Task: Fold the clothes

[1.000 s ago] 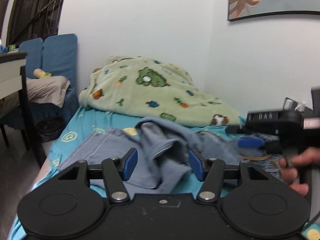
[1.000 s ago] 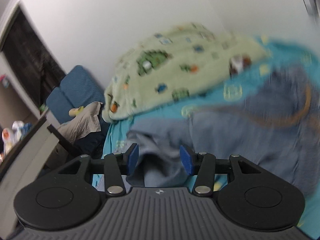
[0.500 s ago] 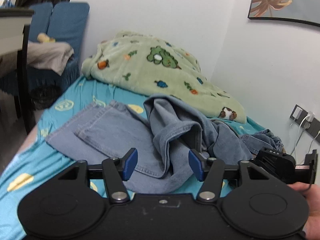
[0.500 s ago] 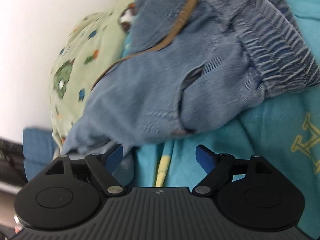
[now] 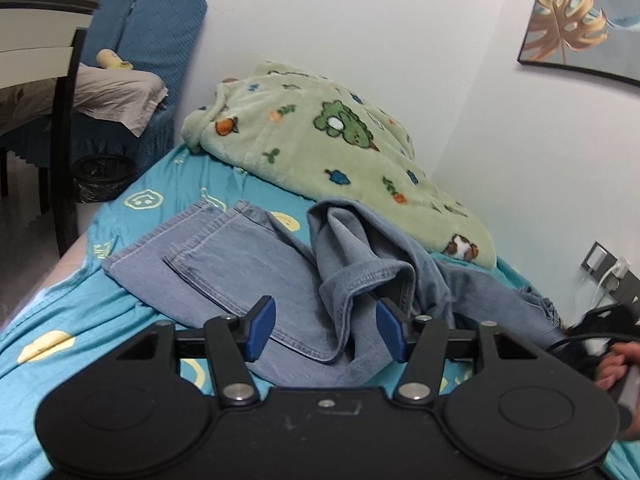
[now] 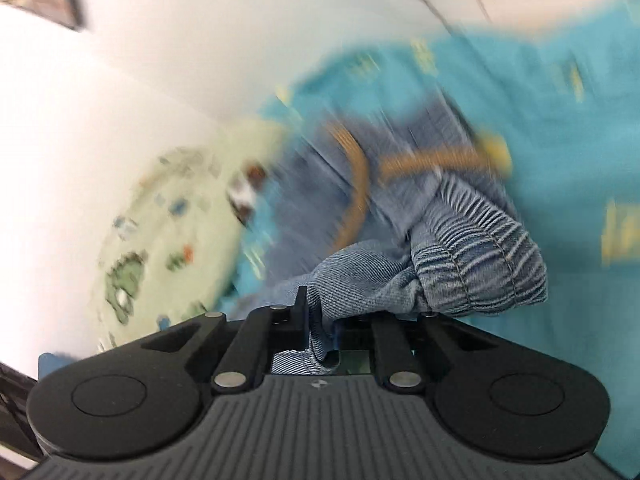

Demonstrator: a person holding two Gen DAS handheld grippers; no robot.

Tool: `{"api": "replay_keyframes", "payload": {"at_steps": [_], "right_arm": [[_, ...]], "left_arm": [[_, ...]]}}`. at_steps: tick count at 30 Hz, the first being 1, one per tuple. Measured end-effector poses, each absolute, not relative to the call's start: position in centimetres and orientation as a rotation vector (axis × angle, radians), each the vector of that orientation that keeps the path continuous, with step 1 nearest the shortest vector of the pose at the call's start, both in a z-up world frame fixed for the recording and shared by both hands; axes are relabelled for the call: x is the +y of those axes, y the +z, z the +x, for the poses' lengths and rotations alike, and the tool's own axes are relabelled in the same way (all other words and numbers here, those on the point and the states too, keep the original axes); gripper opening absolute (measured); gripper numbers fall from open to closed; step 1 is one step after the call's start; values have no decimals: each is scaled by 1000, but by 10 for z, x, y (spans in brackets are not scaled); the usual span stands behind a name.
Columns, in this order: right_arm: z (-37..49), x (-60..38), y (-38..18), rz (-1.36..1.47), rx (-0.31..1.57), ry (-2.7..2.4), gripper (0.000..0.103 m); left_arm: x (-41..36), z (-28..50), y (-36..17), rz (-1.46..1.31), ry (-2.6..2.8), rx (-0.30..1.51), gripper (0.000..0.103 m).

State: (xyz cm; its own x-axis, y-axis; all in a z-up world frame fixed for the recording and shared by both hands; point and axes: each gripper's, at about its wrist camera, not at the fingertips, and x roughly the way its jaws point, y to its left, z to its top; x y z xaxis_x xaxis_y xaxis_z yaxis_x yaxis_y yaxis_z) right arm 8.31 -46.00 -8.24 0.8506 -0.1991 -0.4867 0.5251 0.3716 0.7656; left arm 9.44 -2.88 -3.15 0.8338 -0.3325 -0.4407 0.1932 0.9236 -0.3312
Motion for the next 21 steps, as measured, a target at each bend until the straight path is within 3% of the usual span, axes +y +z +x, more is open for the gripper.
{"api": "replay_keyframes", "payload": {"at_steps": [5, 12, 21], "right_arm": [[68, -505, -71, 1054, 249, -525, 9], [60, -576, -99, 1153, 190, -691, 8], [66, -602, -140, 1043, 293, -796, 10]], "left_arm": [[-23, 92, -30, -303, -256, 514, 52], [-24, 95, -32, -298, -248, 523, 52], [-32, 104, -41, -285, -257, 561, 52]]}}
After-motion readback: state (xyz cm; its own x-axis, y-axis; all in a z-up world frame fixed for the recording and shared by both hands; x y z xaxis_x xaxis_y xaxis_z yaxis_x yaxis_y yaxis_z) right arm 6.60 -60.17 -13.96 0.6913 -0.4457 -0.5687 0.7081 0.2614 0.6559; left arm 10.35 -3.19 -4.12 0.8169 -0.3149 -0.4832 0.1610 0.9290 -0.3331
